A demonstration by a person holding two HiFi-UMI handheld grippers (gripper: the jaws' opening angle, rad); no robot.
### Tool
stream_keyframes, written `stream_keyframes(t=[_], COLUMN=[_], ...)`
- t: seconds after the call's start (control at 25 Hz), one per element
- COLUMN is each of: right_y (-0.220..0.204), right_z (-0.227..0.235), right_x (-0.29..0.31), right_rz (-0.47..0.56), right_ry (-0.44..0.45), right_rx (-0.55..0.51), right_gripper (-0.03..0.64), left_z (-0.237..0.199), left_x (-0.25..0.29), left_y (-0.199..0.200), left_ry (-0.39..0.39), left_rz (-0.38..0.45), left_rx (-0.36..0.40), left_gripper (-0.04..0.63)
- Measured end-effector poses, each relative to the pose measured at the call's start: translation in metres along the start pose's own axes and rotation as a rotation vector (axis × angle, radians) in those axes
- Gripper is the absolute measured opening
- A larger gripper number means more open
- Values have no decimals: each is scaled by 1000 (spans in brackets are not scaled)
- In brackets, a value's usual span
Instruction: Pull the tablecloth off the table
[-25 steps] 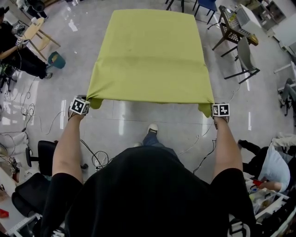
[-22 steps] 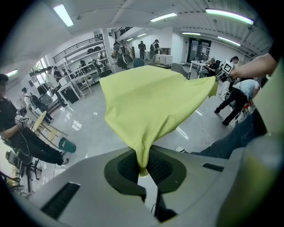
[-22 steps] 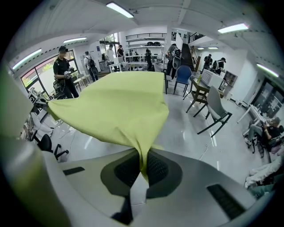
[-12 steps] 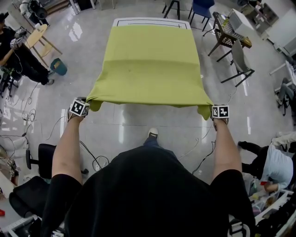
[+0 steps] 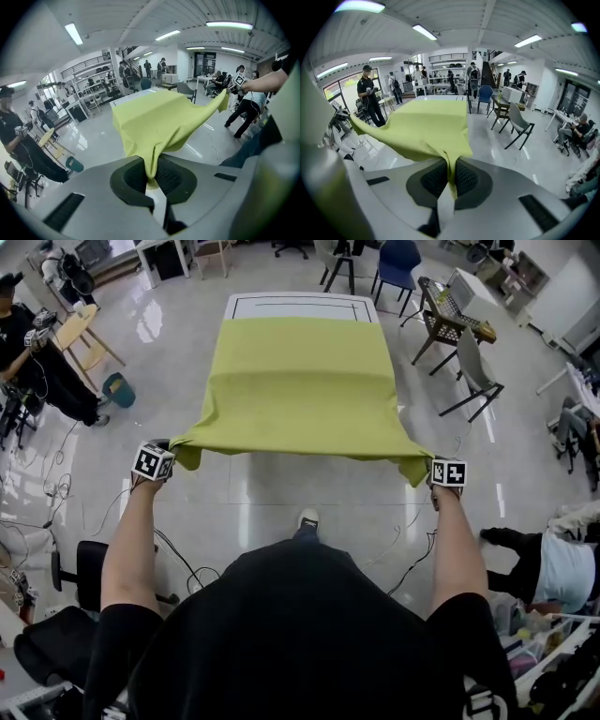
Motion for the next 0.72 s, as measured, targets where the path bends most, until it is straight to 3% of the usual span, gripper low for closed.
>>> stream_keyframes(t=[0.12, 0.4, 0.72], right_y=[5, 15, 21], right_z=[-3, -10, -9], right_x=[-23, -75, -94], right_rz=[59, 150, 219], right_ry=[1, -24, -16], right_rx=[46, 39, 67], right_gripper=[23, 23, 23], left_z=[1, 6, 11], left_x=[-25, -73, -100], left_y=[6, 15, 19], left_ry=[16, 50, 75], left_rz=[35, 131, 172], left_rx=[11, -25, -2], left_gripper=[28, 28, 28])
Point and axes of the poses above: the fingertips, and each gripper's own axes: x forward along the fingers, z to its right, y out of its top, the point moved 5 cm from there along -x, backward along the fingers, and after that the axes turned 6 degrees about -y, right-handed, at the moved point
